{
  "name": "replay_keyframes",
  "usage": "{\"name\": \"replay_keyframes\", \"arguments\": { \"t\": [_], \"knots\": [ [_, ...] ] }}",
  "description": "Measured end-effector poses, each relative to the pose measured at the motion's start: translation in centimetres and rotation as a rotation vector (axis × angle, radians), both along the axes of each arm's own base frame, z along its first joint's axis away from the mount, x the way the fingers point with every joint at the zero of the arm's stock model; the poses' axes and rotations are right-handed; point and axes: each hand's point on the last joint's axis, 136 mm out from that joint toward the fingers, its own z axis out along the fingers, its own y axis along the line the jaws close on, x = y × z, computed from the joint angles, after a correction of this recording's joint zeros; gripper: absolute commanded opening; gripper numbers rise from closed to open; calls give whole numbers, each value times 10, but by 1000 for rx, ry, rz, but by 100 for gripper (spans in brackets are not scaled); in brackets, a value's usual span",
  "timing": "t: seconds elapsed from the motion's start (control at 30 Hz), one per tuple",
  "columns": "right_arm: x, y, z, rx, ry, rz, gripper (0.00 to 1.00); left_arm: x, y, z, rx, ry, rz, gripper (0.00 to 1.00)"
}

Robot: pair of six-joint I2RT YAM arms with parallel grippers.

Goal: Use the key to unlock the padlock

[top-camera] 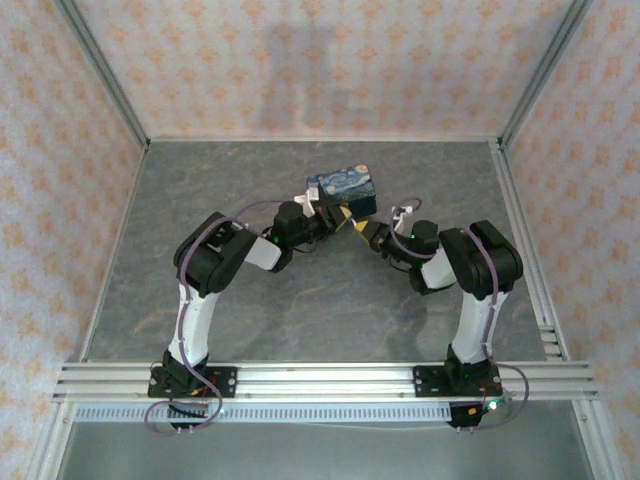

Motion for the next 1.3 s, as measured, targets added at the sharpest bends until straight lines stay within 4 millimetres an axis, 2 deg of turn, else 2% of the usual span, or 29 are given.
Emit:
{"name": "replay_keyframes", "arguments": {
  "t": [0.23,0.9,1.3],
  "knots": [
    [1,0,-7,-3,19,0,0,0,0,0,-7,3,1,0],
    [13,6,0,33,24,11,0,8,5,6,-26,-5,16,0],
    [18,7,-8,27,97,18,0,9,9,2,-7,-4,15,0]
  ]
}}
